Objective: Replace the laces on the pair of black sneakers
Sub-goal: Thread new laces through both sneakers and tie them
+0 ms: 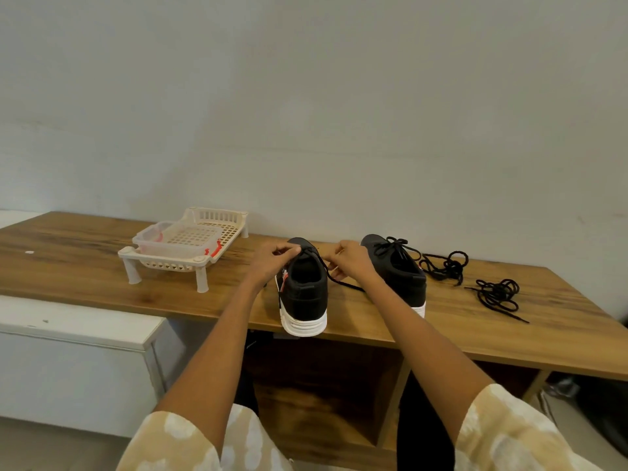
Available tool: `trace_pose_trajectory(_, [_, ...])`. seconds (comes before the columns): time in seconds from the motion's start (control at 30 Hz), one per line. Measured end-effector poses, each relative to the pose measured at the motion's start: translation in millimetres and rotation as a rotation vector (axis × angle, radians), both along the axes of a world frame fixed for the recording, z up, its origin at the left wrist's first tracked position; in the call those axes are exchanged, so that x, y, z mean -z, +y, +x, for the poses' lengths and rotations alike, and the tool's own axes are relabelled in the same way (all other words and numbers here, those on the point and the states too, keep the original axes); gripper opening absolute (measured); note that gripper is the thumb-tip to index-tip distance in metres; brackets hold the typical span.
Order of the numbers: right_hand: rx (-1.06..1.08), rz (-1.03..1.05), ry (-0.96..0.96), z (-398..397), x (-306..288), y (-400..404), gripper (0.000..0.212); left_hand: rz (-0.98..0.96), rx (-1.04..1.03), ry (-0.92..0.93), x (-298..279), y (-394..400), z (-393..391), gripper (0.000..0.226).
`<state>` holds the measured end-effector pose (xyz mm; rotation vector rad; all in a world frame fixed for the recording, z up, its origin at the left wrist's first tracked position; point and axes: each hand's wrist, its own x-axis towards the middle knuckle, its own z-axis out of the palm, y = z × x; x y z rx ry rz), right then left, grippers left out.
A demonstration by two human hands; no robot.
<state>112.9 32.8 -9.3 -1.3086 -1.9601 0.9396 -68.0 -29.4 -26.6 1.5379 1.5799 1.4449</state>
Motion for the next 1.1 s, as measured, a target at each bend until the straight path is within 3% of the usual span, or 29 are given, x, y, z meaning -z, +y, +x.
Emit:
trace_pose_trajectory(0.1, [0.062,-0.153,0.013,-10.0,-8.2,-7.7,0.049,0.006,-0.004,-0.005,-1.7,-2.5,2.4,0.014])
trace_pose_trajectory(0.17, [0.092,-0.169,0.007,-14.6,-13.1,-9.3,0.053,0.008,-0.031,0.023,-2.3,-1.0,2.9,0.012])
trace_pose_trajectory(0.3, [0.095,-0.184,0.083,-25.3,-18.3,-9.7,0.036,0.006,-0.035,0.041,-4.2,-1.8,2.8,0.015])
trace_pose_trajectory(0.43, [0.112,-0.276,0.294,-35.3,-18.5,-11.0,0.017,0.005,-0.016,0.091,-7.4,-4.3,4.4,0.015])
trace_pose_trajectory(0.57, [0.004,-0.253,0.443,-41.1,-16.4,-9.1,0.016,-0.021,0.014,0.144,-9.7,-5.1,4.3,0.017])
trace_pose_trajectory(0.7, [-0.108,-0.105,0.368,-38.2,-16.0,-9.5,0.018,-0.056,0.039,0.18,-8.8,-5.4,-1.1,0.014])
trace_pose_trajectory(0.9, [-0.243,0.143,-0.015,-40.0,-29.8,2.1,0.024,-0.088,0.037,0.42,-4.0,0.6,-16.6,0.007])
trace_pose_trajectory(1.1, [-0.291,0.21,-0.159,-43.0,-31.9,5.4,0.02,-0.099,0.076,0.153,-10.0,-4.0,-8.9,0.025])
